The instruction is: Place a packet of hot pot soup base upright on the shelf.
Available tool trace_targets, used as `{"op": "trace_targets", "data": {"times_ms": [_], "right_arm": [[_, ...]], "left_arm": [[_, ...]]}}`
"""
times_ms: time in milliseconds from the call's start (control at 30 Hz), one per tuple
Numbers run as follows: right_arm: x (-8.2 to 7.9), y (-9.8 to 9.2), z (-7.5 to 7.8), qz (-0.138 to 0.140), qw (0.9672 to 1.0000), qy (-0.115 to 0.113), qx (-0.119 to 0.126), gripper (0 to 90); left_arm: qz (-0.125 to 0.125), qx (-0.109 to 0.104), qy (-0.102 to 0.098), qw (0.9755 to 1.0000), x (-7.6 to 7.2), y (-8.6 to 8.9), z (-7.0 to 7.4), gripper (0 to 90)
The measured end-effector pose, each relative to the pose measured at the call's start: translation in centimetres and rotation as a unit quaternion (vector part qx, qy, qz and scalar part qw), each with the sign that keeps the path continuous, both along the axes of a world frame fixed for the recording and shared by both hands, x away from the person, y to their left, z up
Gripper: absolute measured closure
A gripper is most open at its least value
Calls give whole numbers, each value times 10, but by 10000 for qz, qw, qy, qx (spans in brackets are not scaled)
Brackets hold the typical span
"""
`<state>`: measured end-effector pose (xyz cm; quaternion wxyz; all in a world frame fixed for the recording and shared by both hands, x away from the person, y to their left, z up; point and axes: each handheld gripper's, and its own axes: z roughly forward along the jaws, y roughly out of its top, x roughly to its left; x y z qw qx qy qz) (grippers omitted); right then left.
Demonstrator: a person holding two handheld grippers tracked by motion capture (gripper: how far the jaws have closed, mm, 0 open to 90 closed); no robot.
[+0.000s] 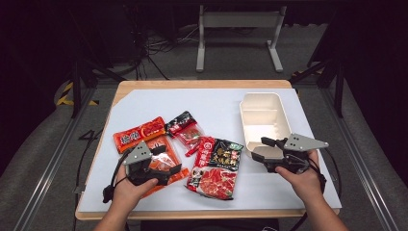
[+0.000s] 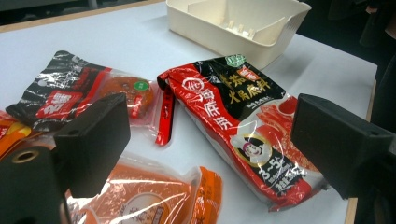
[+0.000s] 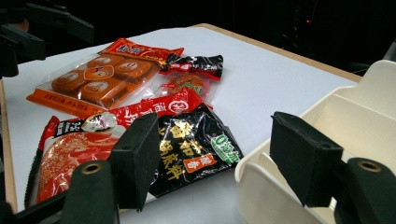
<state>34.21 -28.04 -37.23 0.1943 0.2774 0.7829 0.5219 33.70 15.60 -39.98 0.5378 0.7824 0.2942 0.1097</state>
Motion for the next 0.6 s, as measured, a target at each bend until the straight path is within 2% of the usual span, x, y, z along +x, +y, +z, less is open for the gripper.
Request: {"op": "trace_targets", "data": {"times_ms": [67,100,200,400,433,467,500,600], "right_arm": [[-1,0,0,14,10000,-12,-9,342],[-1,0,1,9,10000,-25,-7,342],[-2,-2,2,-29,10000,-29,-19,341],[-2,-3,4,-63,10000,-26,-19,340],[-2,-3,4,-76,10000,-24,-37,335],[-2,-3,4,-77,10000,-18,-38,334],[-2,-3,4,-70,10000,-2,-32,337],[-1,-3,4,-77,9999,44,-71,351]], "left_arm": [[-8,-13,4,10000,2,-2,2,110],[-18,0,77,10000,2,-4,4,110],[-28,25,44,10000,6,-8,8,108],[-154,-33,137,9998,13,-17,13,117],[-157,6,177,9997,15,-18,13,125],[-111,149,253,9995,20,-20,14,134],[-50,167,419,9990,22,-21,14,144],[-20,195,495,9986,27,-22,13,160]]}}
